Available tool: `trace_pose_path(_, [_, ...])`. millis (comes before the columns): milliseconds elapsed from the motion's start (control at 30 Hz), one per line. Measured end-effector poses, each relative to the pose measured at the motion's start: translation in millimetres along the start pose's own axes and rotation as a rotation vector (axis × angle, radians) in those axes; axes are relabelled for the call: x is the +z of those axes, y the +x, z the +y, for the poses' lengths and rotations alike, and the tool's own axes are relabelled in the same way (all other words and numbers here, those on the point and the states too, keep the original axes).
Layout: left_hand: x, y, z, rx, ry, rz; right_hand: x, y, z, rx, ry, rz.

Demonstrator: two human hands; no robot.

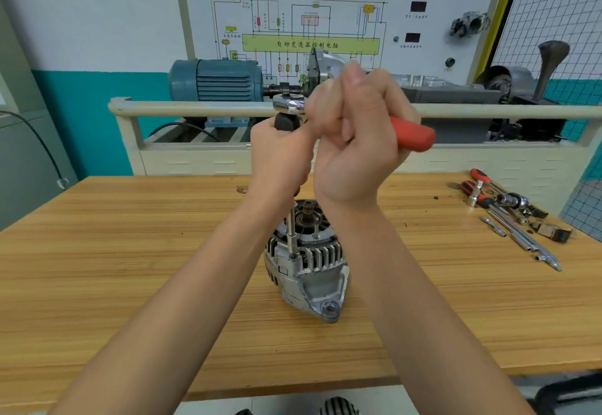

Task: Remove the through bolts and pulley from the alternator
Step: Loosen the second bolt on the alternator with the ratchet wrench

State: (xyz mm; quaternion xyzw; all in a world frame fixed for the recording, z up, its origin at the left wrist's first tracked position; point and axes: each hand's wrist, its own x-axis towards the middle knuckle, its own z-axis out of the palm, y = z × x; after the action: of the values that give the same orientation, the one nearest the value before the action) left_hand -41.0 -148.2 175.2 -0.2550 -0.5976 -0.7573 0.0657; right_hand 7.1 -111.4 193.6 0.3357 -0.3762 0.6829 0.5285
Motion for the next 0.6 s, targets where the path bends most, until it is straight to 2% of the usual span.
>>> trace_pose_path(133, [-15, 5, 2, -0.086, -0.159, -0.281, -17, 23, -3, 0.302, 0.333, 0.019])
trace_pose_path(233, [-22, 8, 3, -0.153, -0.226, -0.577, -33, 33, -1, 0.555, 0.633, 0.18])
trace_pose_path(300, [-20, 6, 3, -0.185, -0.217, -0.66, -39, 35, 0, 0.598, 0.766, 0.249])
trace_pose_path(400, [-13, 5, 3, -0.2, -0.135, -0.547, -40, 32, -3, 0.519, 0.683, 0.261])
trace_pose_path(500, [-4, 4, 2, -0.18, -0.087, -0.299, -31, 22, -7, 0.359, 0.467, 0.148])
trace_pose_path(600, [5, 0, -1, -0.097, -0.037, -0.059, -14, 7, -5, 0.102, 0.176, 0.044])
